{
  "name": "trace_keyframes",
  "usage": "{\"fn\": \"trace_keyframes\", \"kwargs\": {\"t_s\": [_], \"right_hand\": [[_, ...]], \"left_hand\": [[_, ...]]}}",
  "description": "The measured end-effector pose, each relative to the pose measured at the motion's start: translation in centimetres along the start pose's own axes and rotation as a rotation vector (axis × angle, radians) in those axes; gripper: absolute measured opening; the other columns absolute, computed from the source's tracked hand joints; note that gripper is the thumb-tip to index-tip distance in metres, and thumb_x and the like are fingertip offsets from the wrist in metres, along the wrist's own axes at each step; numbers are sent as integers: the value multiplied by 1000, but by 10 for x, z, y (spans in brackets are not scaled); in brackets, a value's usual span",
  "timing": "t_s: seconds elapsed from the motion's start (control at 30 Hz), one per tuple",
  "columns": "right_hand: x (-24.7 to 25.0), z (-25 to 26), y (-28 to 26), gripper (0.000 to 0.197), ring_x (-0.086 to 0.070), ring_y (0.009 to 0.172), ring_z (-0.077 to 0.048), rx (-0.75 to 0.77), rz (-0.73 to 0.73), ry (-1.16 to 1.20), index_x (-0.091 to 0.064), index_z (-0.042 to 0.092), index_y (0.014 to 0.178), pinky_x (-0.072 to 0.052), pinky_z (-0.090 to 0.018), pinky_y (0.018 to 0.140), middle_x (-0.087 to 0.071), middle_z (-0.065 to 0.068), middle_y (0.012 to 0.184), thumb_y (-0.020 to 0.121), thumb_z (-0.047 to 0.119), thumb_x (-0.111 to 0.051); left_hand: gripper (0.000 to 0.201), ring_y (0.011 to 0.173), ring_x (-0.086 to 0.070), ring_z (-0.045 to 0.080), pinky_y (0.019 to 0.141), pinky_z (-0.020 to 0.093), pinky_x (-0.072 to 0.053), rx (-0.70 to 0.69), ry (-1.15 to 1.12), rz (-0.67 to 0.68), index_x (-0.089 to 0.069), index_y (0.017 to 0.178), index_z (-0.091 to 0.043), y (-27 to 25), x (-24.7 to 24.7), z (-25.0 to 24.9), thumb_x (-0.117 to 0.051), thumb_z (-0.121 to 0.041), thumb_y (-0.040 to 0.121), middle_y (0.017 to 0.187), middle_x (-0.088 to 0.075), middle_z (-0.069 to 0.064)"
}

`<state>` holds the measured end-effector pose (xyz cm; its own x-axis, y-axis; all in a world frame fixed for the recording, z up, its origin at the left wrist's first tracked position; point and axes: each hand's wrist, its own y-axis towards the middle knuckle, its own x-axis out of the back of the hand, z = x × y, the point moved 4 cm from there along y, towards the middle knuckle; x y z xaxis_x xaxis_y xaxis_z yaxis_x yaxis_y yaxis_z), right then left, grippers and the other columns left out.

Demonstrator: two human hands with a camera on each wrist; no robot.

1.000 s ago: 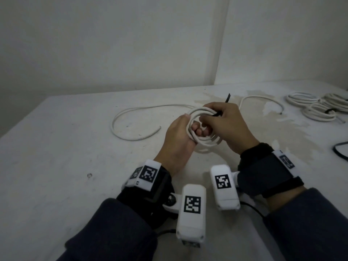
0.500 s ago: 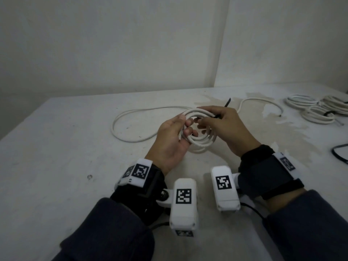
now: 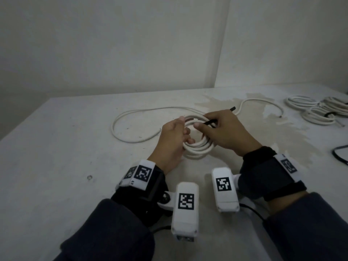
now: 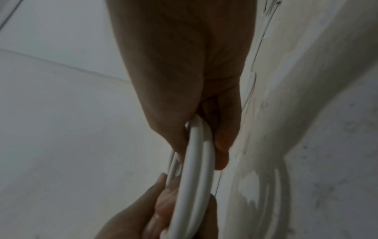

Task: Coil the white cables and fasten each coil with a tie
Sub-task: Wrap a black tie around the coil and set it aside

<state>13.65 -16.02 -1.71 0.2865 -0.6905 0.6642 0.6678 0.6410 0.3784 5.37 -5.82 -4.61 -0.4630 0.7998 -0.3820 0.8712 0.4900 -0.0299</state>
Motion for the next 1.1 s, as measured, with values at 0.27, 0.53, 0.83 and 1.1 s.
{"fn": "trace_keyframes", "kwargs": {"t_s": [0.27,0.53,0.83,1.1], "right_hand": [[-2,-5,2,33,-66,101,-18,-83,52,149,-67,14,118,-51,-41,93,-71,-2,109,86,11,-63],[-4,-5,-1,38,-47,130,-14,-325,126,532,-56,16,132,-37,-34,106,-54,1,139,99,13,-38],[6,-12,-2,40,-68,93,-23,-351,-223,882,-59,5,120,-56,-23,78,-66,-22,103,83,-11,-63],[1,0,-6,61,-72,70,-18,-487,-82,1301,-33,22,130,-56,-22,60,-72,-14,76,86,-15,-54]], "left_hand": [[26,41,-33,4,48,18,-43,65,-197,133,-56,96,-3,1,1,-1,-31,-7,103,65,-41,2],[25,39,-33,3,48,18,-43,-29,-188,-5,-55,92,-4,9,10,0,-33,-8,103,61,-40,0],[24,37,-33,3,50,19,-42,-18,-161,-33,-55,101,-6,11,9,3,-31,-10,104,62,-39,0],[25,37,-35,2,45,16,-40,-24,-140,-18,-56,99,-7,9,10,1,-31,-10,104,64,-37,1]]}}
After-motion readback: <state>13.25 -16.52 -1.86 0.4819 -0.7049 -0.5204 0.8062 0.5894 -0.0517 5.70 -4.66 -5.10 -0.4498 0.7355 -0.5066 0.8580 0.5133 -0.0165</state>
